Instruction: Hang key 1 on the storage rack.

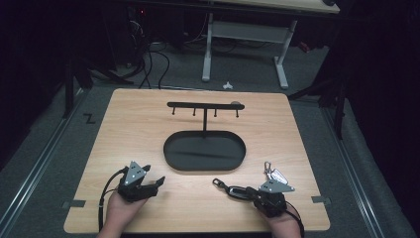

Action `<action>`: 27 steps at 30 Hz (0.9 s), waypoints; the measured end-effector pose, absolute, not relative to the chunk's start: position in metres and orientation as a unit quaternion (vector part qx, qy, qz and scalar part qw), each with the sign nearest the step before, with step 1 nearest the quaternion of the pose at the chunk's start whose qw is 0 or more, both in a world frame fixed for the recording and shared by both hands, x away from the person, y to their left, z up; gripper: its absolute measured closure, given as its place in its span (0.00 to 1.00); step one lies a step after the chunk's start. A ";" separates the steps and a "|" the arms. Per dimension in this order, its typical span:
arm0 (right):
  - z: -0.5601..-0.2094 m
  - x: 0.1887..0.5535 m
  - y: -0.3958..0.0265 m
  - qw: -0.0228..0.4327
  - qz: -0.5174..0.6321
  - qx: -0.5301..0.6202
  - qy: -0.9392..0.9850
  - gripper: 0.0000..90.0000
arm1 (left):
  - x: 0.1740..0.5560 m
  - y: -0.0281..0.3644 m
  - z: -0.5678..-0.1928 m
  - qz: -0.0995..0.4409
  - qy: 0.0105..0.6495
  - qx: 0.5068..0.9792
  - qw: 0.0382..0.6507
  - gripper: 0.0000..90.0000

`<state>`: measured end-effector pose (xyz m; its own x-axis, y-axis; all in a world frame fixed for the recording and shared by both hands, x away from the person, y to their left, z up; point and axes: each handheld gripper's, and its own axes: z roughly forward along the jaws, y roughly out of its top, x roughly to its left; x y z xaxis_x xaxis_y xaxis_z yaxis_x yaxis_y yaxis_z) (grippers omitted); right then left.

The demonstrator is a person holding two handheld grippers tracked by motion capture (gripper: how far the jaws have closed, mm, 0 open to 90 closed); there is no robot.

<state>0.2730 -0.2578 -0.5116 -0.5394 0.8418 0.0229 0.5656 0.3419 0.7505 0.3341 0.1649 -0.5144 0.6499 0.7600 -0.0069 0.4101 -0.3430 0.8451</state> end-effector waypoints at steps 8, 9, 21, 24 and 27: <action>-0.509 0.275 -0.262 0.203 0.375 0.454 0.782 0.84 | 0.333 0.165 -0.514 0.197 0.366 0.795 0.442 0.35; -0.509 0.276 -0.263 0.205 0.373 0.455 0.782 0.84 | 0.333 0.165 -0.514 0.197 0.366 0.795 0.442 0.35; -0.505 0.290 -0.261 0.208 0.339 0.479 0.783 0.77 | 0.335 0.165 -0.515 0.189 0.372 0.794 0.442 0.37; -0.502 0.297 -0.261 0.200 0.321 0.481 0.791 0.74 | 0.336 0.165 -0.516 0.189 0.368 0.795 0.443 0.38; -0.500 0.300 -0.261 0.190 0.308 0.478 0.801 0.71 | 0.335 0.165 -0.517 0.193 0.363 0.797 0.442 0.38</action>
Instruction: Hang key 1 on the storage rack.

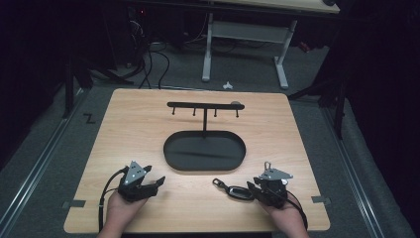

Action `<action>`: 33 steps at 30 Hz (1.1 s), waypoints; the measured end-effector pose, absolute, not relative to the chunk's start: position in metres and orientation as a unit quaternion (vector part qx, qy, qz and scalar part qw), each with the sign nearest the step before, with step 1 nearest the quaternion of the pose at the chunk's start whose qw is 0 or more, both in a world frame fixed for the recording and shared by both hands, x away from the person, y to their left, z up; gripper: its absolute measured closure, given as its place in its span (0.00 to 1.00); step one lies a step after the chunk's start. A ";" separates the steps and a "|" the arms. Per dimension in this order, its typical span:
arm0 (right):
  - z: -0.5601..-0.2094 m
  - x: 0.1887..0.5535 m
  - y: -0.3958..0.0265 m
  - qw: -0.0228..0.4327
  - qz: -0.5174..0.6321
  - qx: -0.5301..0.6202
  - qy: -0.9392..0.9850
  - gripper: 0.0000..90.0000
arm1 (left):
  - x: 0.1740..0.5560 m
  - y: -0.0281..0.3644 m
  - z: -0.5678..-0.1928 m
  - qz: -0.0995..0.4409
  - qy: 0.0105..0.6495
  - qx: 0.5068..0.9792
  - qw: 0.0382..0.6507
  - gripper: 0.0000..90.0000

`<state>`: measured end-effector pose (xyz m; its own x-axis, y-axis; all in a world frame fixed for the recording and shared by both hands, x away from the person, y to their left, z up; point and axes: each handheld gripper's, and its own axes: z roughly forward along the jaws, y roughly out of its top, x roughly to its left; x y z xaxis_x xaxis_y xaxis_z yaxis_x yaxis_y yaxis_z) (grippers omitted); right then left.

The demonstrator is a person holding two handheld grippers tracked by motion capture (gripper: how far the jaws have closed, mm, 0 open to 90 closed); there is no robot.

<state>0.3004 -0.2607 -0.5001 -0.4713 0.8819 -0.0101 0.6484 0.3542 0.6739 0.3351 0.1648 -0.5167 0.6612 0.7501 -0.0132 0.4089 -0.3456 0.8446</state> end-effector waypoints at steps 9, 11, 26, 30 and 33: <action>-0.482 0.316 -0.258 0.142 0.246 0.479 0.831 0.55 | 0.334 0.163 -0.515 0.199 0.342 0.804 0.445 0.39; -0.476 0.320 -0.253 0.143 0.218 0.473 0.842 0.50 | 0.334 0.162 -0.514 0.199 0.333 0.806 0.448 0.39; -0.460 0.338 -0.225 0.094 0.105 0.410 0.901 0.38 | 0.332 0.158 -0.516 0.196 0.323 0.813 0.443 0.38; -0.459 0.341 -0.216 0.081 0.078 0.382 0.918 0.35 | 0.332 0.158 -0.516 0.195 0.321 0.814 0.443 0.37; -0.459 0.342 -0.210 0.071 0.069 0.372 0.923 0.33 | 0.332 0.158 -0.516 0.195 0.320 0.814 0.444 0.37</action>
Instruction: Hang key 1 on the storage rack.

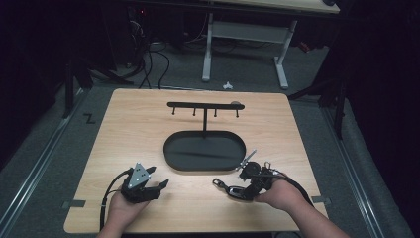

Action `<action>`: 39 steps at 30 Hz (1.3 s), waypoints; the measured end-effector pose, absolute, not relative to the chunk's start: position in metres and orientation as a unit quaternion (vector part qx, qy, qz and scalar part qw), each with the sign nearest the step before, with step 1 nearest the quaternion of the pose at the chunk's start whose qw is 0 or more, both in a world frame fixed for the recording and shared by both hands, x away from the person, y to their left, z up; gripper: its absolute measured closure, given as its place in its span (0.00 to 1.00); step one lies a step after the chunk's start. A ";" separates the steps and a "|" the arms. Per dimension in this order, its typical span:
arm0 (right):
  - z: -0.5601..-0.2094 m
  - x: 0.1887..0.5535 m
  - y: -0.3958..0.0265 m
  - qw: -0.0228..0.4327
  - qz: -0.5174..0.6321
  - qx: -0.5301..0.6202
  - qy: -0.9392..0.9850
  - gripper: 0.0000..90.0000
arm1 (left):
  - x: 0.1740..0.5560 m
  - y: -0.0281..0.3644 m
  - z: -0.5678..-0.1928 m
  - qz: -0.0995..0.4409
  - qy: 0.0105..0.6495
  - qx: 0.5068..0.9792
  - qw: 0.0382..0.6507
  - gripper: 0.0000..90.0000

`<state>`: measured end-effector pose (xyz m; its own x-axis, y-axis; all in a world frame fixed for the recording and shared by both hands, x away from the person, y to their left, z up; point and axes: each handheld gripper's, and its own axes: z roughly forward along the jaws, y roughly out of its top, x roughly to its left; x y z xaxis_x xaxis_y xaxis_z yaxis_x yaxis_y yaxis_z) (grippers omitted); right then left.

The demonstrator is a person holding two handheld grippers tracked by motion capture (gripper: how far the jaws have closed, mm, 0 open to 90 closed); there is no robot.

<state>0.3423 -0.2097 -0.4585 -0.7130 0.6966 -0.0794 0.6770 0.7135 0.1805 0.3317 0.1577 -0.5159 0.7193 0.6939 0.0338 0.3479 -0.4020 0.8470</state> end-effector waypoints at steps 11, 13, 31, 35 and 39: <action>-0.459 0.347 -0.190 0.051 0.047 0.341 0.938 0.33 | 0.332 0.157 -0.516 0.194 0.319 0.814 0.444 0.36; -0.461 0.348 -0.186 0.048 0.044 0.335 0.940 0.33 | 0.332 0.157 -0.516 0.193 0.319 0.814 0.445 0.36; -0.474 0.359 -0.153 0.037 0.049 0.304 0.951 0.43 | 0.332 0.157 -0.515 0.190 0.319 0.813 0.449 0.36; -0.480 0.364 -0.147 0.032 0.044 0.296 0.954 0.53 | 0.331 0.158 -0.514 0.190 0.318 0.813 0.450 0.36; -0.482 0.366 -0.145 0.031 0.042 0.296 0.954 0.61 | 0.331 0.158 -0.514 0.190 0.318 0.813 0.449 0.36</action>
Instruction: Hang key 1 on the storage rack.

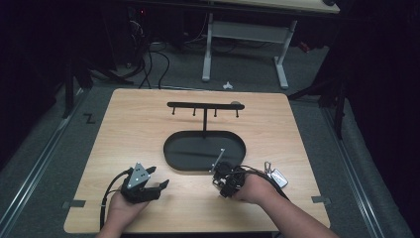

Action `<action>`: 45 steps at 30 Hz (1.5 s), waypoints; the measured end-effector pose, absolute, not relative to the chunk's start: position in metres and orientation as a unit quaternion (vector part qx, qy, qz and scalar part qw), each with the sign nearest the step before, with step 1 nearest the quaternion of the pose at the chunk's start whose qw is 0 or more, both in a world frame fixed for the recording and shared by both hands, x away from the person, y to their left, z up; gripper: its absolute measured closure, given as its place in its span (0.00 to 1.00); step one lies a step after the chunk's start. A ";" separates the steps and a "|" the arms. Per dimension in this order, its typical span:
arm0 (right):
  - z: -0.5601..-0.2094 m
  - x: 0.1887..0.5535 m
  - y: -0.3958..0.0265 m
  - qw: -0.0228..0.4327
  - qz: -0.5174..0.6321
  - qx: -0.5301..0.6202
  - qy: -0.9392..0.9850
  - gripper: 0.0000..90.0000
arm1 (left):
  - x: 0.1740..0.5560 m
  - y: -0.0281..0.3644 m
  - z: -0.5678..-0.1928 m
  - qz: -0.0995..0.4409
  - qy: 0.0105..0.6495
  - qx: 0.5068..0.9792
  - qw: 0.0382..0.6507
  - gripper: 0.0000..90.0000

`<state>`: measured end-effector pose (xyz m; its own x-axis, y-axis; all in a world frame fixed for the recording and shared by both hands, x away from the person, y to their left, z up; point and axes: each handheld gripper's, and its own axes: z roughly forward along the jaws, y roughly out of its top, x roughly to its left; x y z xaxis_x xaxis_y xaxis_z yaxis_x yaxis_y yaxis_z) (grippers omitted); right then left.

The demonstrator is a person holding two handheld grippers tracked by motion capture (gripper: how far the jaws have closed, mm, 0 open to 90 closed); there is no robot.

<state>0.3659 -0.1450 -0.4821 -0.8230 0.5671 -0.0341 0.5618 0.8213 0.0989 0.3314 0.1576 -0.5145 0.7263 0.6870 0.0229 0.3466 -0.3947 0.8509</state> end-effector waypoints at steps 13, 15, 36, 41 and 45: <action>-0.489 0.368 -0.138 0.035 0.029 0.269 0.962 0.80 | 0.331 0.157 -0.515 0.188 0.315 0.816 0.446 0.36; -0.489 0.368 -0.137 0.033 0.026 0.273 0.961 0.81 | 0.331 0.156 -0.515 0.188 0.314 0.817 0.446 0.36; -0.457 0.364 -0.157 0.035 0.067 0.315 0.946 0.83 | 0.332 0.156 -0.515 0.185 0.313 0.819 0.445 0.36; -0.446 0.363 -0.164 0.041 0.080 0.331 0.939 0.83 | 0.331 0.156 -0.516 0.183 0.311 0.821 0.443 0.36; -0.438 0.363 -0.170 0.046 0.090 0.335 0.937 0.83 | 0.331 0.156 -0.516 0.183 0.312 0.820 0.444 0.36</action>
<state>0.3628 -0.1699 -0.4384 -0.7715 0.6357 -0.0269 0.6191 0.7597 0.1988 0.3310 0.1555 -0.5161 0.7383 0.6741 0.0231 0.3495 -0.4116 0.8417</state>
